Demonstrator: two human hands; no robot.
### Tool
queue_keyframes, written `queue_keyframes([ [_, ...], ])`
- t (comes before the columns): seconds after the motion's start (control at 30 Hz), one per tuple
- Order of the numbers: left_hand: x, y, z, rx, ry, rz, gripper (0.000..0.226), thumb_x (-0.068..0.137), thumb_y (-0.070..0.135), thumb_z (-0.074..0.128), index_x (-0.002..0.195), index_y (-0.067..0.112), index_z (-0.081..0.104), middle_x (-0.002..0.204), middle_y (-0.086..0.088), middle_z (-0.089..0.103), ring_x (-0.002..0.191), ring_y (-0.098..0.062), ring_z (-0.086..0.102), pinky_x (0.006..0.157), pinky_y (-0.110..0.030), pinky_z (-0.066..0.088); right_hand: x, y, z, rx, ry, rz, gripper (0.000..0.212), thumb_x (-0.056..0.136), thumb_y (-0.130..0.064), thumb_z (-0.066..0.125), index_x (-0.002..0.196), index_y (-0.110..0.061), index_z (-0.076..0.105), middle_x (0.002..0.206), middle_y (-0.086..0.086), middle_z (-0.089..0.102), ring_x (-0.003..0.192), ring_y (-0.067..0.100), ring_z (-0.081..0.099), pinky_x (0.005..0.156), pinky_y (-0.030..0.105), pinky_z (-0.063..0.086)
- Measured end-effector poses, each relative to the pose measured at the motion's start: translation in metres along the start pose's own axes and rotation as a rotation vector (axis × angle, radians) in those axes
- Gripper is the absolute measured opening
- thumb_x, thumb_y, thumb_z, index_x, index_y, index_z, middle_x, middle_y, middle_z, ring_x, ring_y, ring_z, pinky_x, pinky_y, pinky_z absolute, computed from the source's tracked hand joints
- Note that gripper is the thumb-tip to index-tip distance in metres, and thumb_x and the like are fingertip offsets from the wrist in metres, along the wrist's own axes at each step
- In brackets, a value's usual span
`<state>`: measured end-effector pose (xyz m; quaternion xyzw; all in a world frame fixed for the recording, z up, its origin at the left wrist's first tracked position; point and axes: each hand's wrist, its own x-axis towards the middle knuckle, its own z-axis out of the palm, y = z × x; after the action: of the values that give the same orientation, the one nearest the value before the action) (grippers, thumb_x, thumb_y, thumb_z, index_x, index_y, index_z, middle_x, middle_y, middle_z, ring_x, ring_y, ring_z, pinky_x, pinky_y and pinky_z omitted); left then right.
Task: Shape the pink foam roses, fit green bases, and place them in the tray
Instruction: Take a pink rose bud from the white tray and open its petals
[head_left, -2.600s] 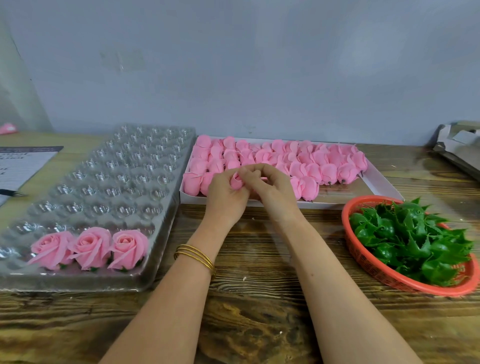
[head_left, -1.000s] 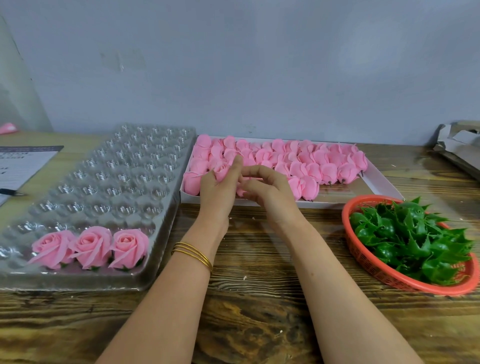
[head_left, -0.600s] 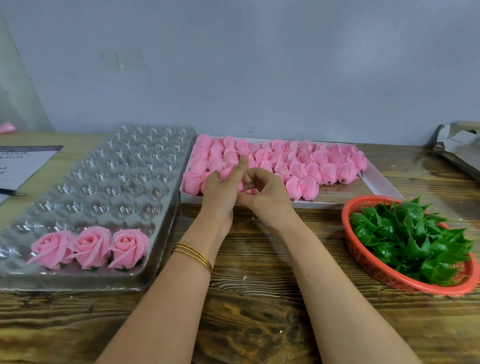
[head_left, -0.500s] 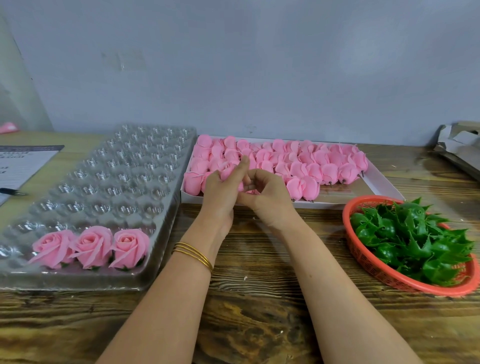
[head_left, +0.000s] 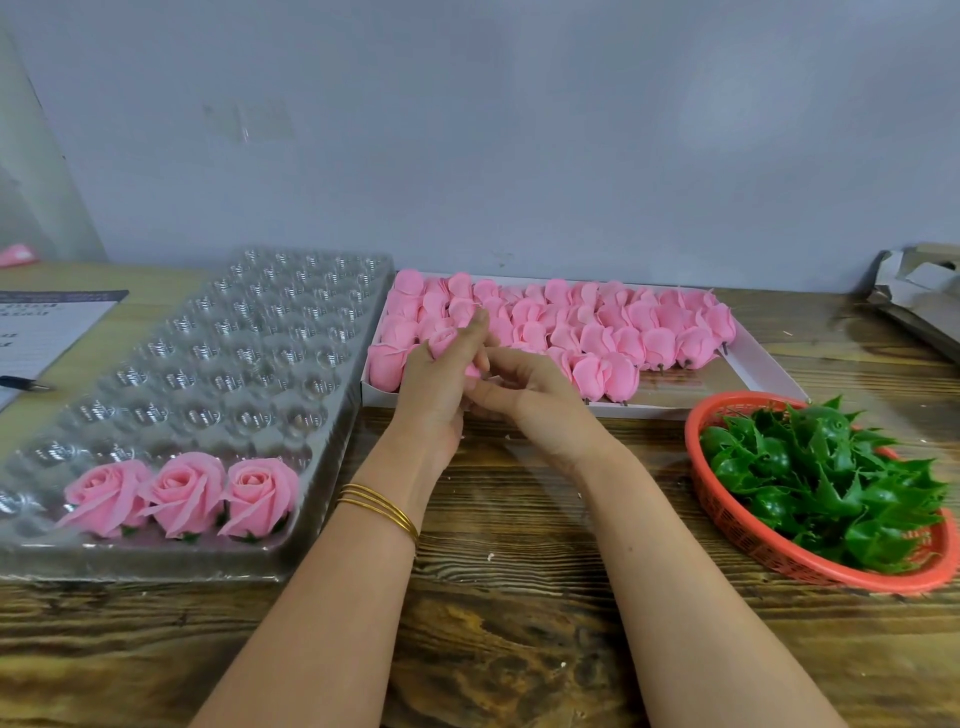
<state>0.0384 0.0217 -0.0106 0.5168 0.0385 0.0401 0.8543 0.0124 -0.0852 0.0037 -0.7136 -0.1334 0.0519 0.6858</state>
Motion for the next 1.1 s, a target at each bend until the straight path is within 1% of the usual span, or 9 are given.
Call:
queue_keyframes([
  [0.13,0.000,-0.001,0.003,-0.037,0.035,-0.007,0.052,0.087,0.037,0.071,0.042,0.018,0.051,0.082,-0.009,0.067,0.101,-0.030,0.067,0.098,-0.051,0.052,0.000,-0.004,0.000,-0.080,0.046,-0.045,0.030,0.080,0.007,0.073,0.108,0.004,0.063,0.094,0.007,0.059,0.081,0.017,0.055,0.088,0.030,0.052],
  [0.3,0.000,-0.001,0.006,-0.063,0.068,-0.034,0.050,0.086,0.038,0.073,0.045,0.017,0.054,0.073,-0.011,0.064,0.090,-0.030,0.068,0.089,-0.045,0.056,0.002,-0.001,0.003,-0.144,0.096,-0.103,0.031,0.075,0.006,0.077,0.094,-0.012,0.059,0.082,-0.004,0.055,0.066,0.007,0.049,0.067,0.017,0.047],
  [0.4,0.001,-0.001,0.004,-0.023,0.050,-0.046,0.043,0.084,0.037,0.075,0.055,0.013,0.055,0.073,-0.009,0.063,0.089,-0.027,0.067,0.089,-0.044,0.056,0.002,0.000,0.002,-0.174,0.078,-0.131,0.024,0.079,0.004,0.075,0.098,-0.001,0.061,0.082,-0.001,0.054,0.069,0.010,0.047,0.069,0.021,0.047],
  [0.5,-0.001,0.002,0.001,-0.013,0.020,-0.052,0.035,0.079,0.036,0.079,0.072,0.007,0.061,0.077,-0.009,0.063,0.086,-0.025,0.067,0.084,-0.043,0.057,0.001,-0.003,0.001,-0.180,0.015,-0.145,0.013,0.086,0.002,0.068,0.099,0.003,0.063,0.085,0.006,0.052,0.076,0.019,0.044,0.079,0.042,0.050],
  [0.57,-0.002,0.004,0.001,-0.003,0.006,-0.047,0.037,0.072,0.039,0.081,0.080,0.005,0.067,0.079,-0.007,0.067,0.088,-0.024,0.069,0.077,-0.039,0.059,0.001,-0.004,0.001,-0.201,-0.015,-0.156,0.014,0.091,0.001,0.063,0.099,0.011,0.061,0.088,0.008,0.050,0.077,0.022,0.042,0.081,0.043,0.046],
  [0.7,-0.005,0.005,0.002,0.077,0.000,-0.012,0.023,0.083,0.032,0.076,0.074,0.011,0.072,0.069,0.001,0.070,0.080,-0.016,0.071,0.083,-0.040,0.059,-0.002,-0.006,0.001,-0.169,-0.039,-0.119,0.011,0.095,0.000,0.057,0.098,0.010,0.061,0.094,0.009,0.052,0.084,0.023,0.047,0.095,0.051,0.047],
  [0.87,-0.006,0.004,0.003,0.115,-0.009,0.017,0.042,0.088,0.034,0.072,0.049,0.021,0.067,0.069,0.003,0.069,0.084,-0.016,0.069,0.091,-0.046,0.056,-0.004,-0.007,0.000,-0.133,-0.044,-0.062,0.013,0.095,0.000,0.056,0.100,0.011,0.061,0.100,0.003,0.057,0.087,0.020,0.052,0.098,0.045,0.047],
  [1.0,-0.008,0.002,0.004,0.136,0.011,0.035,0.049,0.088,0.040,0.071,0.044,0.021,0.057,0.071,-0.006,0.066,0.094,-0.031,0.068,0.099,-0.055,0.050,-0.003,-0.009,-0.004,-0.137,0.014,-0.042,0.008,0.088,0.002,0.063,0.095,0.003,0.068,0.085,-0.004,0.065,0.071,0.003,0.059,0.072,0.016,0.051],
  [1.1,-0.011,0.002,0.005,0.165,0.009,0.034,0.044,0.083,0.046,0.070,0.049,0.020,0.060,0.086,-0.026,0.069,0.102,-0.038,0.068,0.102,-0.056,0.047,-0.003,-0.014,-0.011,-0.097,0.109,-0.048,0.017,0.083,0.006,0.065,0.098,-0.002,0.071,0.084,0.004,0.069,0.073,0.005,0.065,0.069,0.014,0.051],
])
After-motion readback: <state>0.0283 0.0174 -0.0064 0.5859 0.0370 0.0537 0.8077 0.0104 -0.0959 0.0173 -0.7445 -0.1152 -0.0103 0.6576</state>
